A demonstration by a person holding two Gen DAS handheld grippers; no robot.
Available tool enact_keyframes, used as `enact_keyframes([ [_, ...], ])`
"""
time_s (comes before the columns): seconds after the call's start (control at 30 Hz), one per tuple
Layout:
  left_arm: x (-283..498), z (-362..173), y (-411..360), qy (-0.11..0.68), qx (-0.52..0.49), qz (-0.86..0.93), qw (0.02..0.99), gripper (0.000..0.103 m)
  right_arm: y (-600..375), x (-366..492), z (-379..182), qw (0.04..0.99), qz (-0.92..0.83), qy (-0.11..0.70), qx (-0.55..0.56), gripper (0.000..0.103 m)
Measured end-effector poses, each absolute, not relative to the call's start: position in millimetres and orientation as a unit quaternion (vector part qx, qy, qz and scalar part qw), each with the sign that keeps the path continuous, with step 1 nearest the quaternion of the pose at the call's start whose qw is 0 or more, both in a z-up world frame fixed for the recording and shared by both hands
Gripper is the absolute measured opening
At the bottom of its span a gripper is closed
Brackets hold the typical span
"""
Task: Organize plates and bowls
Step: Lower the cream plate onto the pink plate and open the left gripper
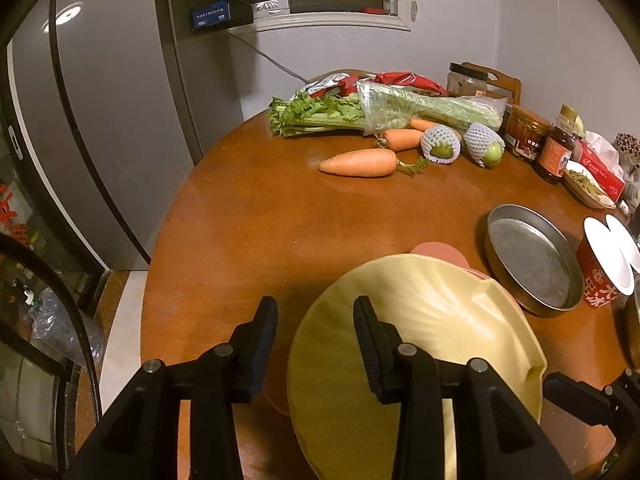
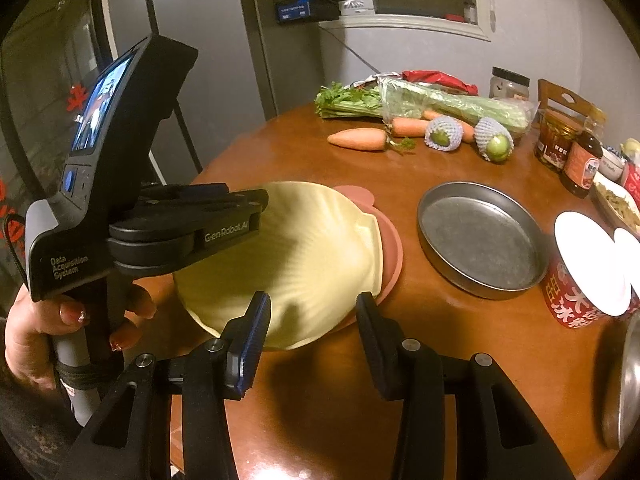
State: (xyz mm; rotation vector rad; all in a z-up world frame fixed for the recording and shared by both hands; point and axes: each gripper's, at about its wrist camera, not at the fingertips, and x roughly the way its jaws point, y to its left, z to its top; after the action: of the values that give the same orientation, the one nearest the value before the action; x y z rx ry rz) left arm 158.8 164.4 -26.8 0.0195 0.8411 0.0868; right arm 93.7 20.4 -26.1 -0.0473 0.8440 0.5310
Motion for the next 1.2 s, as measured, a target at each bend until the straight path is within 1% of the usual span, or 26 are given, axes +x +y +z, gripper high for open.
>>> enact_keyframes([
  [0.1, 156.5, -24.6, 163.3, 0.404, 0.008, 0.043, 0.914, 0.046, 19.9, 95.4, -26.8, 0.878, 0.251, 0.406, -0.023, 0.046],
  [0.77, 127.8, -1.2, 134.6, 0.386, 0.020, 0.027, 0.922, 0.048, -15.0, 89.0, -11.1, 0.891, 0.223, 0.395, 0.012, 0.046],
  [1.2, 114.0, 16.0, 102.0, 0.372, 0.034, 0.006, 0.928, 0.051, -52.0, 81.5, 7.2, 0.904, 0.198, 0.377, 0.039, 0.046],
])
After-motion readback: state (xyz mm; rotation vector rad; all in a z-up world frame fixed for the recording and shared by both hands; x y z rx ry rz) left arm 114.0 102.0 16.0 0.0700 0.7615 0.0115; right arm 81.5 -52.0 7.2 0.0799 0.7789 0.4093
